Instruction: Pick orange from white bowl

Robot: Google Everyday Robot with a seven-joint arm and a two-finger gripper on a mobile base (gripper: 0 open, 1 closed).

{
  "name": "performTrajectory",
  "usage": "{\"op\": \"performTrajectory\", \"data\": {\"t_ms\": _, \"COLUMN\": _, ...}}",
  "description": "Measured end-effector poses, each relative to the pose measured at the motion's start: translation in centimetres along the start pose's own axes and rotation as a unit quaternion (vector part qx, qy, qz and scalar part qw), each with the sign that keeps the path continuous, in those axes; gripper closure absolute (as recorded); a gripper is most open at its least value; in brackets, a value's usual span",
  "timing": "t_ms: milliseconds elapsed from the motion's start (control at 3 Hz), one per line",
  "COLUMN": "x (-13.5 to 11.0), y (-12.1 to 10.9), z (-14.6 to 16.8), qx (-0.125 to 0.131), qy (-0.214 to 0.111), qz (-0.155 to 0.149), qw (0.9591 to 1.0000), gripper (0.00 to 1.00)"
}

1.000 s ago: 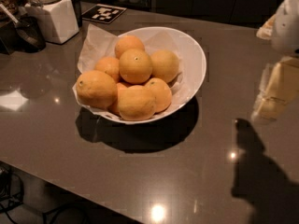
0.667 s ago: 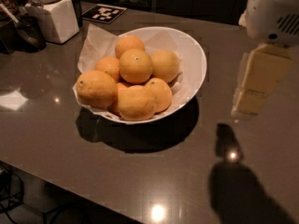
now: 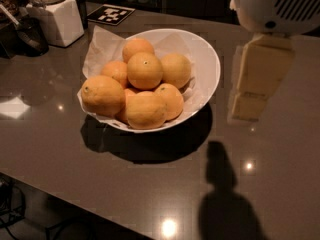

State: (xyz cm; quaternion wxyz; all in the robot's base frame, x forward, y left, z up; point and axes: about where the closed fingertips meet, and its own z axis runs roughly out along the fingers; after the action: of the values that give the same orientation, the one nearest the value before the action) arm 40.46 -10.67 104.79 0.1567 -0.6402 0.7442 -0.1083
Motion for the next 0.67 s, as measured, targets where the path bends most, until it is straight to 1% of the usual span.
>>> {"op": "performTrajectory", "data": {"t_ms": 333, "x": -0.1, "y": 0.0, "z": 0.0, "qx": 0.000, "qy": 0.000, "qz": -0.001, "qw": 1.0000, "gripper": 0.00}}
{"op": "performTrajectory", "data": {"t_ms": 667, "x": -4.8, "y": -1.3, "z": 0.6, "qx": -0.001, "qy": -0.022, "qz": -0.040, "qw": 0.9989, "gripper": 0.00}}
